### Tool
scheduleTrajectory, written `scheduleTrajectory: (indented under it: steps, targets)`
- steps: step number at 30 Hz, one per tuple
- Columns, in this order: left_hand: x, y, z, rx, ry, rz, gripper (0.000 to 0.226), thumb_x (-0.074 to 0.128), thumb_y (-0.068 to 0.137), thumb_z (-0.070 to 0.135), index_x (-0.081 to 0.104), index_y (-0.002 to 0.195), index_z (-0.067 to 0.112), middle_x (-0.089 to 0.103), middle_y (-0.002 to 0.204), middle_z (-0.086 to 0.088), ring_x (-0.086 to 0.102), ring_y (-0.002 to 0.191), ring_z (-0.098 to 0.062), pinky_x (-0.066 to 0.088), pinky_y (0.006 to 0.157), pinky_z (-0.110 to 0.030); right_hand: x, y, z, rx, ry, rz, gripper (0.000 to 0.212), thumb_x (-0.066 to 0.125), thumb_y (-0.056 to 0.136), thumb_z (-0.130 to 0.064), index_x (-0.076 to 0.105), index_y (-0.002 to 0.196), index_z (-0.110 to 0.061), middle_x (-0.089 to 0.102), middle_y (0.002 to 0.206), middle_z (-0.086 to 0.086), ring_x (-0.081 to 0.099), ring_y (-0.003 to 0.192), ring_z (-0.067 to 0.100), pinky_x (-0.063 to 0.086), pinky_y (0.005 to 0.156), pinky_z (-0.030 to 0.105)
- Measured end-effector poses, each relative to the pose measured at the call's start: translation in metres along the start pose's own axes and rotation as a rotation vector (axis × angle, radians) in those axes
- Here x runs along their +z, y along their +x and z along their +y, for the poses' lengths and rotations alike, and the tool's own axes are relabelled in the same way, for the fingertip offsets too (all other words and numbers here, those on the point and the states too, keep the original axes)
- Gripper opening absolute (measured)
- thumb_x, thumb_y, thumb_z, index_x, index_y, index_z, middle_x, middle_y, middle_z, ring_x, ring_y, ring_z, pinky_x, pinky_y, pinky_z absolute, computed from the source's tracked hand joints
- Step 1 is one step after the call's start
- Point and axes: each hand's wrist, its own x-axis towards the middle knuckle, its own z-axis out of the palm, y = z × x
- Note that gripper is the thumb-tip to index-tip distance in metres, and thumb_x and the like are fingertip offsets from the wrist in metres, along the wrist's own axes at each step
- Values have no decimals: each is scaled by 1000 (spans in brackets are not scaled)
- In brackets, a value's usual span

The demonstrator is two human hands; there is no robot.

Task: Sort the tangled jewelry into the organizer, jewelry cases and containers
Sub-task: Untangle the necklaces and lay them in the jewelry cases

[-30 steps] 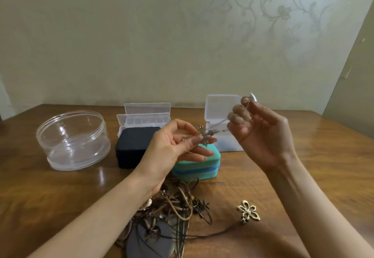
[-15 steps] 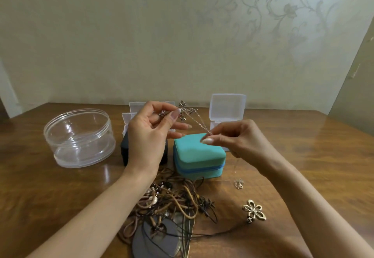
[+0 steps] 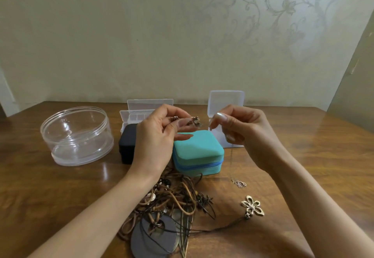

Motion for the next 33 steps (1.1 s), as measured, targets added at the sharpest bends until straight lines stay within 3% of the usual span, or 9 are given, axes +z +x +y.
scheduleTrajectory:
  steps: [4, 7, 12, 15, 19, 22, 26, 29, 33]
  targets:
    - [0, 1, -3, -37, 37, -30, 11, 48, 93, 5, 56, 90, 12, 70, 88, -6, 72, 73, -17, 57, 62, -24, 0, 2, 3, -59, 49, 85, 16, 63, 78, -25, 71, 69, -13, 68, 72, 3, 43, 53, 10, 37, 48, 16]
    - [0, 1, -3, -55, 53, -39, 10, 48, 94, 7, 57, 90, 10, 69, 86, -7, 72, 69, -18, 58, 60, -25, -1, 4, 5, -72, 71, 37, 18, 62, 80, -28, 70, 69, -17, 69, 86, 13, 58, 73, 19, 48, 62, 22]
    - [2, 1, -2, -110, 26, -60, 14, 51, 92, 5, 62, 84, 11, 71, 79, -11, 71, 63, -19, 57, 56, -24, 2, 4, 6, -57, 137, -45, 25, 51, 88, -22, 55, 71, -5, 69, 73, 9, 66, 76, 22, 50, 76, 28]
    - [1, 0, -3, -114, 56, -122, 12, 52, 91, 5, 61, 86, 12, 71, 73, -10, 71, 62, -20, 56, 54, -22, 4, 2, 6, -24, 163, -116, 24, 47, 89, -20, 49, 71, -4, 69, 72, 10, 64, 72, 21, 48, 73, 28]
    - [1, -3, -3, 1, 237, -198, 18, 48, 93, 1, 52, 87, 17, 70, 72, -3, 70, 59, -11, 55, 56, -20, 6, 2, 5, 56, 137, -137, 24, 48, 87, -23, 49, 71, -6, 71, 88, 12, 57, 63, 16, 43, 61, 24]
    - [1, -3, -1, 82, 284, -238, 14, 52, 92, 5, 49, 86, 17, 69, 71, 0, 70, 61, -7, 56, 58, -22, 4, 3, 8, 138, 210, -99, 23, 50, 86, -27, 48, 71, -10, 70, 89, 11, 54, 60, 15, 39, 60, 27]
    - [-2, -3, 1, 127, 257, -267, 7, 53, 91, 2, 52, 88, 9, 71, 83, -1, 71, 71, -7, 57, 66, -22, 3, 3, 10, 229, 338, -13, 23, 50, 87, -26, 46, 69, -13, 70, 95, 12, 52, 57, 14, 42, 54, 21]
    - [0, -4, 1, 184, 209, -232, 2, 56, 88, 3, 57, 90, 3, 71, 94, -1, 69, 85, -6, 56, 75, -21, -4, 4, 8, 234, 487, 136, 20, 49, 86, -23, 47, 68, -14, 71, 88, 11, 56, 60, 14, 44, 56, 20]
    - [2, -5, 3, 190, 126, -121, 8, 59, 85, 6, 57, 83, 13, 71, 97, -1, 69, 91, -10, 56, 79, -24, -12, 6, 6, 204, 587, 268, 17, 50, 83, -21, 49, 68, -15, 71, 80, 7, 63, 70, 16, 47, 63, 21]
